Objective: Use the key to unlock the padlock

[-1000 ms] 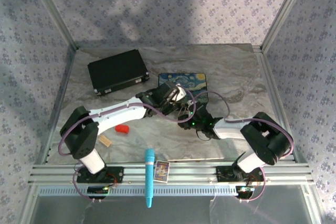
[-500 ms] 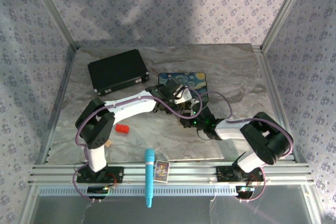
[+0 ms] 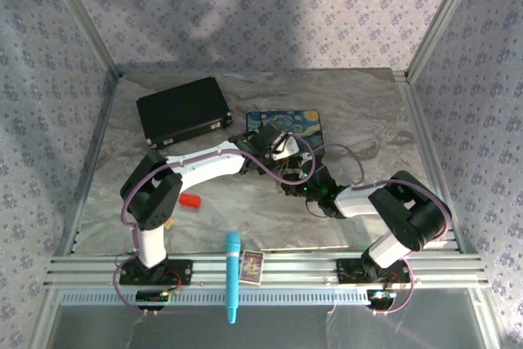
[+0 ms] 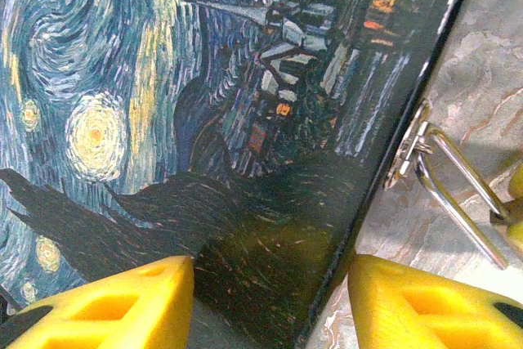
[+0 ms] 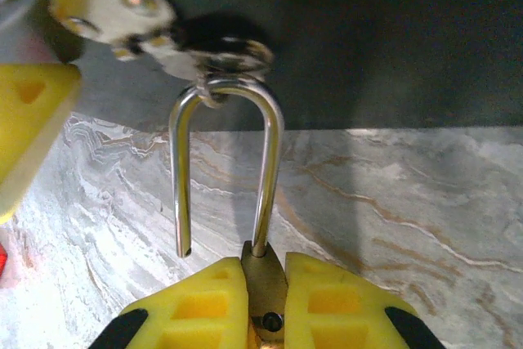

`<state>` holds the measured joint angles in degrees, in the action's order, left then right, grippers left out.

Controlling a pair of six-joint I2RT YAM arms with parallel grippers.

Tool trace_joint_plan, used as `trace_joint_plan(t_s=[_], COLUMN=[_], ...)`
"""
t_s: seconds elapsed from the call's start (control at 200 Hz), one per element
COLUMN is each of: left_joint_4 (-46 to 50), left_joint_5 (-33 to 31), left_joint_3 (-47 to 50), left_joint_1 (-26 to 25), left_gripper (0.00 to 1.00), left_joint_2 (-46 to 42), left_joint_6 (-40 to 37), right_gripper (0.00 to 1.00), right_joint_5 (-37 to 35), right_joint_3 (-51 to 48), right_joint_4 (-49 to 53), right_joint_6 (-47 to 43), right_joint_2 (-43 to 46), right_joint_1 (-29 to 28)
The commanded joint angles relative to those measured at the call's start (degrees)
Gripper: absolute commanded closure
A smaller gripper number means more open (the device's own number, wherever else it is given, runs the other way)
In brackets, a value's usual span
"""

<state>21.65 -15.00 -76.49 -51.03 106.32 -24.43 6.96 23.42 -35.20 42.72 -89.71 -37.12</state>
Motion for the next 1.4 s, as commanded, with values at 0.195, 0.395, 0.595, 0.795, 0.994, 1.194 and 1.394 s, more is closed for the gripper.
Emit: trace_joint_plan(t_s=[0.195, 0.395, 0.595, 0.795, 0.994, 1.194, 1.394], left_joint_4=[9.2, 11.3, 12.8, 13.5, 13.2, 13.2, 13.0], left_joint_5=[0.6, 0.0, -0.3, -1.2, -1.2, -1.0, -0.7], left_joint_3=[-0.1, -0.6, -0.9, -0.8, -0.3, -0.2, 0.2], left_joint_1=[-2.7, -4.0, -4.7, -5.2, -5.3, -5.2, -5.2], left_gripper=[0.53, 0.54, 0.57, 0.58, 0.57, 0.58, 0.58], left_joint_2=[6.1, 7.1, 7.1, 7.8, 8.5, 8.2, 8.1], left_joint_6=[3.6, 4.8, 4.7, 5.0, 4.8, 4.7, 4.8], right_gripper=[1.0, 1.0, 1.0, 1.0, 1.0, 1.0, 1.0], right_joint_5=[-3.8, -6.3, -2.8, -2.9, -1.3, 0.1, 2.1], right_joint_3=[-5.6, -6.2, -5.7, -7.1, -5.6, -5.4, -5.9], right_joint_4=[-8.0, -14.4, -20.3, -24.4, -25.3, -25.1, -26.8], right_joint_6=[14.6, 20.8, 20.9, 21.7, 21.5, 21.6, 21.7], right_joint_2=[-1.1, -0.1, -0.4, -0.5, -1.5, -2.3, -2.0], right_joint_1=[1.7, 1.9, 4.1, 5.6, 6.8, 10.1, 13.2])
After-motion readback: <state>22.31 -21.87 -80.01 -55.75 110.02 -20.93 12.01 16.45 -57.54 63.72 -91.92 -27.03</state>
